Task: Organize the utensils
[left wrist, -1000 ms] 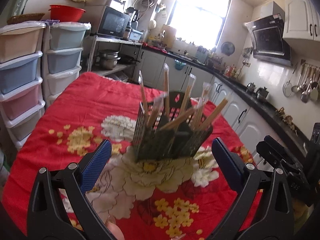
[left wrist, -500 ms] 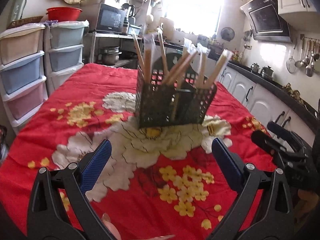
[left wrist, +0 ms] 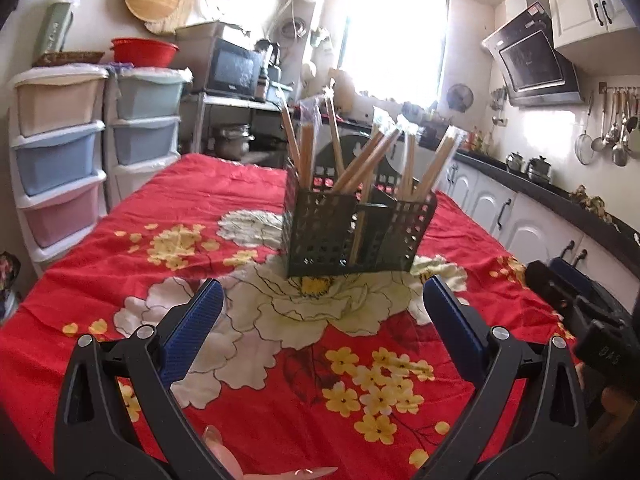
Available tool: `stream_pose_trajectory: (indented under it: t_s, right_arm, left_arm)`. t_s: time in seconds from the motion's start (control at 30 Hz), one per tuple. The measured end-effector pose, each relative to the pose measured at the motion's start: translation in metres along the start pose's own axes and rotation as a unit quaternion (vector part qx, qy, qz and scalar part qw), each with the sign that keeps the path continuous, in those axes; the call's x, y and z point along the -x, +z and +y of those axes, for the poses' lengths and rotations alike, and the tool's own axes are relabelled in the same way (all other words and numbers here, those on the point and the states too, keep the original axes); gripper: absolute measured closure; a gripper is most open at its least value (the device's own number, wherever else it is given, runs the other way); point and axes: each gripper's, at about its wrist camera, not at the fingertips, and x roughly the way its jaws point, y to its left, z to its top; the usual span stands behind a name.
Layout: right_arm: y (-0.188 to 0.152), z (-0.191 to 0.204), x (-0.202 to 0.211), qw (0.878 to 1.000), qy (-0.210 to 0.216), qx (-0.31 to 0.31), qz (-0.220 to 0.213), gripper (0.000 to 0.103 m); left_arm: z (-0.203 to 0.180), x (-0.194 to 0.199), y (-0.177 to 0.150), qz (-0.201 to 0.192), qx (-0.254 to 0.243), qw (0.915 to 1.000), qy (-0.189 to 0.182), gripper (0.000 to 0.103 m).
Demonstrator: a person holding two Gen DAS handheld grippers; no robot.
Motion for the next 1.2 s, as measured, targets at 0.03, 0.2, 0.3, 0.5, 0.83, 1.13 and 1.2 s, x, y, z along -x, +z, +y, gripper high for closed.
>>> stream_pose_trajectory:
  t_s: [0.03,0.2,0.3,0.5,0.83,1.13,1.2]
  right_arm:
    - [0.000,0.000,0.002,1.000,-0.002,-0.001,-0.005,0.007]
    - [-0.003,0.001,0.013,0.999,-0.005,0.001,-0.041,0.007]
    - [-0.005,0.004,0.020,0.998,-0.011,0.007,-0.059,0.007]
    - [-0.006,0.005,0.024,0.997,-0.017,0.008,-0.069,0.006]
    - [-0.008,0.003,0.024,0.997,-0.021,-0.002,-0.068,0.006]
    - [-0.008,0.003,0.023,0.997,-0.021,-0.003,-0.068,0.006]
    - [-0.008,0.003,0.023,0.997,-0.021,-0.003,-0.068,0.006]
  left_arm:
    - [-0.001,0.000,0.000,-0.002,-0.001,1.0000,0.003,0.011]
    - [0.001,0.004,-0.002,-0.026,-0.002,0.9996,0.006,0.011]
    - [0.002,0.006,-0.002,-0.036,-0.002,0.9993,0.006,0.011]
    - [0.001,0.011,-0.003,-0.050,-0.006,0.9987,0.008,0.011]
    - [0.003,0.011,-0.003,-0.052,-0.002,0.9986,0.008,0.011]
    - [0.003,0.011,-0.003,-0.052,-0.002,0.9986,0.009,0.011]
    - [0.003,0.011,-0.003,-0.052,-0.002,0.9986,0.009,0.011]
